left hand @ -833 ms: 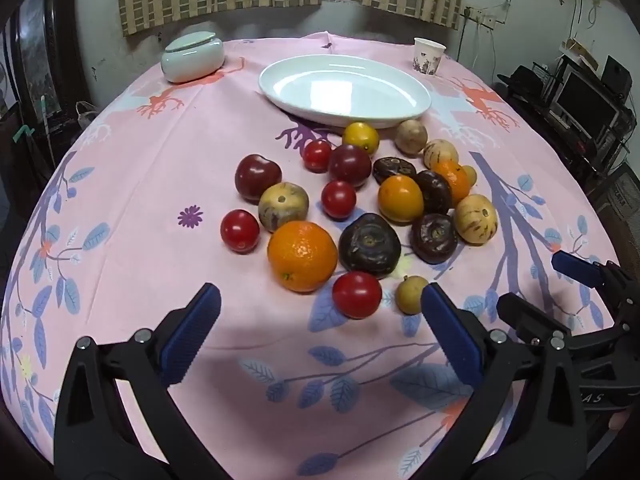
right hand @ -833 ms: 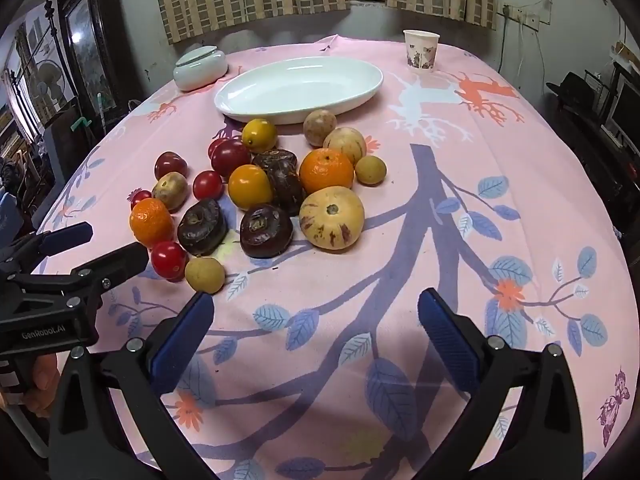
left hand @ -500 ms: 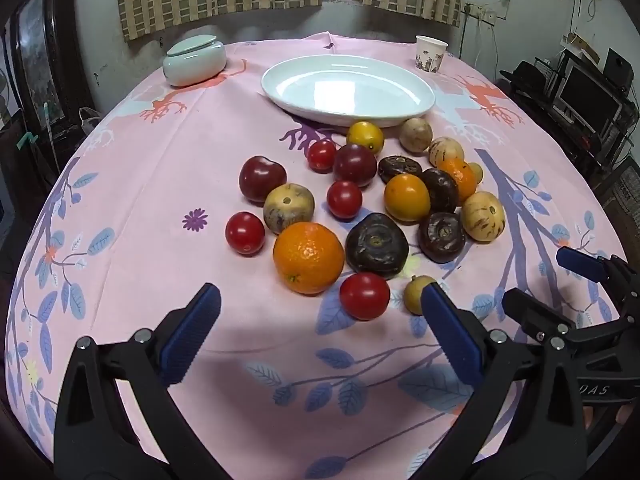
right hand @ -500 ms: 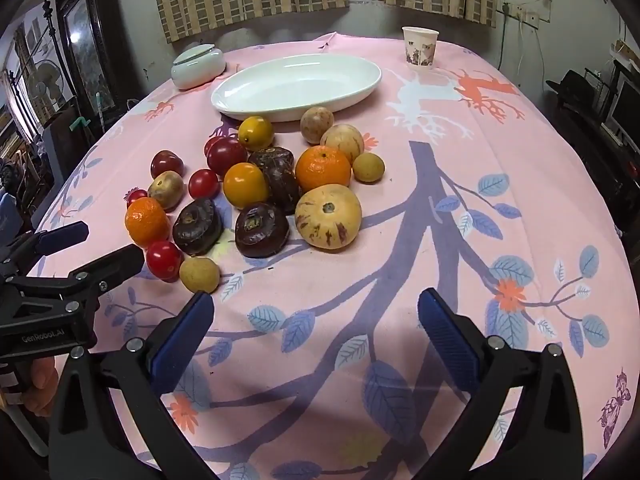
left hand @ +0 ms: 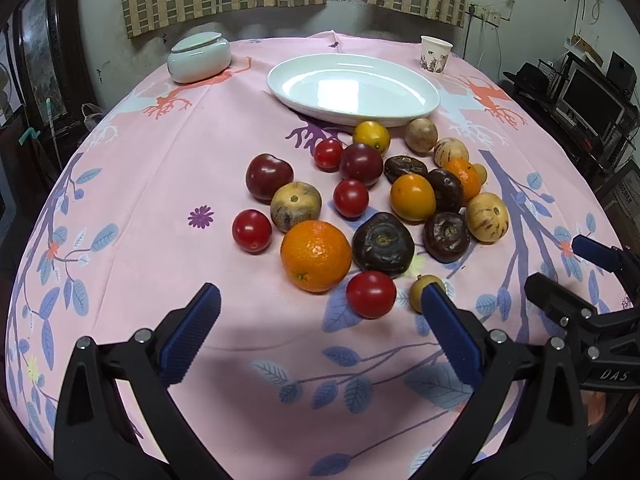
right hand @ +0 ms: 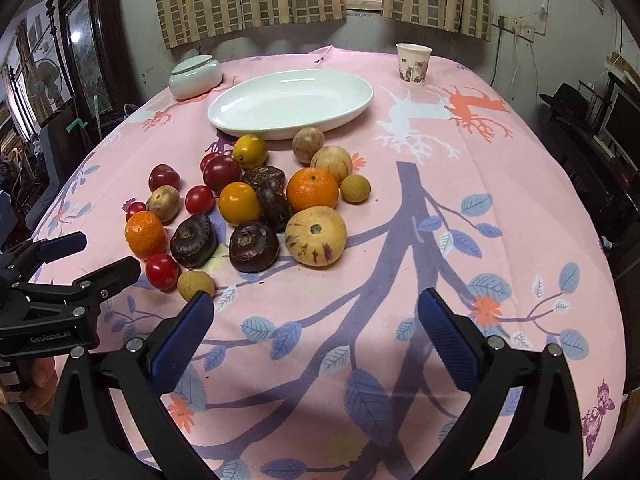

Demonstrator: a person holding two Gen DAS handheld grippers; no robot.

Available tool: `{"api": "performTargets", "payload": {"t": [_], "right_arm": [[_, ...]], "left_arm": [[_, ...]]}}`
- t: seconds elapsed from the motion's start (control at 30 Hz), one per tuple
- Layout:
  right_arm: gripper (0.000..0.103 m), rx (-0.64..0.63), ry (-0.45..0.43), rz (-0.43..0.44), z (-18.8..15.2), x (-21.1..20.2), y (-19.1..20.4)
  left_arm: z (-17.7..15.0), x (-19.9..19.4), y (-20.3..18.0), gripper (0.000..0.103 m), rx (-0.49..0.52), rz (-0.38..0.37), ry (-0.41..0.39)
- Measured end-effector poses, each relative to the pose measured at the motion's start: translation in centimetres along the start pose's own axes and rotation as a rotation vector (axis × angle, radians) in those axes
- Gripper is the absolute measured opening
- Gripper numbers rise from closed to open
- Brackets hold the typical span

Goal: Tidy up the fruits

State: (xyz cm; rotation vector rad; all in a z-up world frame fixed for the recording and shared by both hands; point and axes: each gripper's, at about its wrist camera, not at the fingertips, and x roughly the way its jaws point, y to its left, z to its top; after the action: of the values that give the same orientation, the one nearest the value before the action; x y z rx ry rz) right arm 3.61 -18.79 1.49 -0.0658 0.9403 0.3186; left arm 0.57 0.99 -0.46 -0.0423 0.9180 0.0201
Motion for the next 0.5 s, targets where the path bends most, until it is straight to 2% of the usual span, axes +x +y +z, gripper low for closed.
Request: {"api": "performTargets", "payload": {"t": [0.5], "right_arm": [[0.102, 0.001, 0.025, 0.007, -0.25, 0.82, 0.45]], "left_arm": [[-0.11, 0.05, -0.05, 0.101, 0.006, -0.008, 0.004]]}}
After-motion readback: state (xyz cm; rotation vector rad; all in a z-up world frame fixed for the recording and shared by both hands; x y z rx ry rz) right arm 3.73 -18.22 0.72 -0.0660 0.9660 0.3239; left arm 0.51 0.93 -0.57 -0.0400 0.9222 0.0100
